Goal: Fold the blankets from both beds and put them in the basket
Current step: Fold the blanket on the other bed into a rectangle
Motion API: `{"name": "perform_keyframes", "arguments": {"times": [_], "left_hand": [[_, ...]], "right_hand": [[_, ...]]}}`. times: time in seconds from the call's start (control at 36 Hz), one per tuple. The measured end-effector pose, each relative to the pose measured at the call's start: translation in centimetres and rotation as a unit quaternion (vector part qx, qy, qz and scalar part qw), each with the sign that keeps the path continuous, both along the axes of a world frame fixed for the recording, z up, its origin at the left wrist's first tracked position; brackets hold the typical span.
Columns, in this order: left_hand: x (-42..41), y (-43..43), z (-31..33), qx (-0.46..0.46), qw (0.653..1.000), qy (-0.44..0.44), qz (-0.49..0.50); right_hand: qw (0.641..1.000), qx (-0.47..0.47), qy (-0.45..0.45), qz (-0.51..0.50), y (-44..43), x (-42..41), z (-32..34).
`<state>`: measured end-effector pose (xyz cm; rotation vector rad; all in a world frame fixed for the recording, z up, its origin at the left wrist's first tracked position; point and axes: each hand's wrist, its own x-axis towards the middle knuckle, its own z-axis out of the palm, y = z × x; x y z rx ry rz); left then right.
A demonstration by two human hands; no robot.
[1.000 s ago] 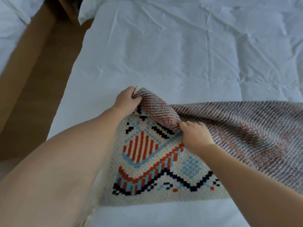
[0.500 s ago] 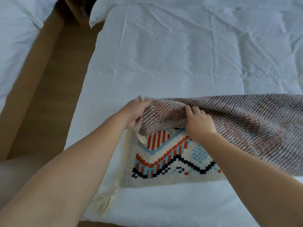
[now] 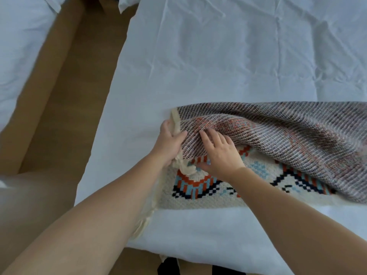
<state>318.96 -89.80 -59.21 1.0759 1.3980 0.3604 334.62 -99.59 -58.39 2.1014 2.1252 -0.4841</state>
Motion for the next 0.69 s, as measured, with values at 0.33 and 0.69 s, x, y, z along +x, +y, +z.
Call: {"name": "perform_keyframes", "arguments": {"times": [0.33, 0.69], "left_hand": [[-3.1, -2.5, 3.2, 0.15, 0.949, 0.047, -0.273], [-9.0, -5.0, 3.9, 0.434, 0.84, 0.095, -0.311]], "right_hand": [[0.991, 0.109, 0.079, -0.021, 2.1, -4.1, 2.8], [0.994, 0.077, -0.03, -0.075, -2.3, -6.6, 2.6]]}}
